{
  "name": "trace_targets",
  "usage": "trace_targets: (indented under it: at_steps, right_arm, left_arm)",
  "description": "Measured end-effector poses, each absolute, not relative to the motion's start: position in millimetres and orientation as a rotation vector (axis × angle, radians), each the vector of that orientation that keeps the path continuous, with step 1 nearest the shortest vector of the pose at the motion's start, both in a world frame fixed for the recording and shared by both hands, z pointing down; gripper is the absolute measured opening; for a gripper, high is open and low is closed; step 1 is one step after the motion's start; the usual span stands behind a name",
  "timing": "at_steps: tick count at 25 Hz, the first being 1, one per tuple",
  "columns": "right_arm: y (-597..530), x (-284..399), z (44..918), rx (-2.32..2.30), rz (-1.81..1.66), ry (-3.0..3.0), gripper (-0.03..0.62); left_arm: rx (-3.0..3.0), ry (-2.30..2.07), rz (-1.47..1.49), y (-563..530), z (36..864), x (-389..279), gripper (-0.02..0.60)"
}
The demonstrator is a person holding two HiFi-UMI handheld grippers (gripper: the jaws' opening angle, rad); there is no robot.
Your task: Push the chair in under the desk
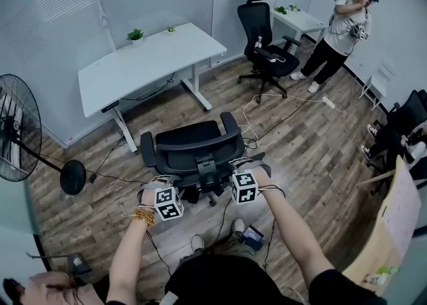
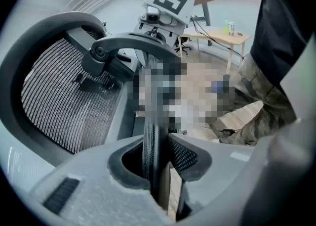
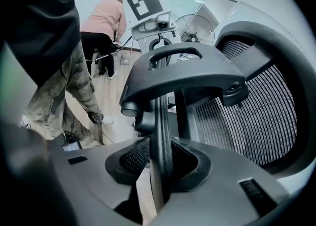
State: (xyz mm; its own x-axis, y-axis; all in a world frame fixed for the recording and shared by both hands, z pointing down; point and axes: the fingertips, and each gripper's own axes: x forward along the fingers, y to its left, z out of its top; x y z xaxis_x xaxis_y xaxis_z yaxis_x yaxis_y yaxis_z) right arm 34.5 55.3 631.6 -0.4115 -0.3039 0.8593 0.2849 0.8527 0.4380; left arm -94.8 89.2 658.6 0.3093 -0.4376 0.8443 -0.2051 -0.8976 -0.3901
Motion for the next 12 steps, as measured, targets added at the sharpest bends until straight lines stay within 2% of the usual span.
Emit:
trace_targets:
  at_steps: [12]
  right_arm:
    - [28.2,27.7,630.7,-0.026,-0.637,-1.889,0.121]
  left_arm:
    - [-2.362,0.62,-1.634,65.4,658.3,-100.4,0.116]
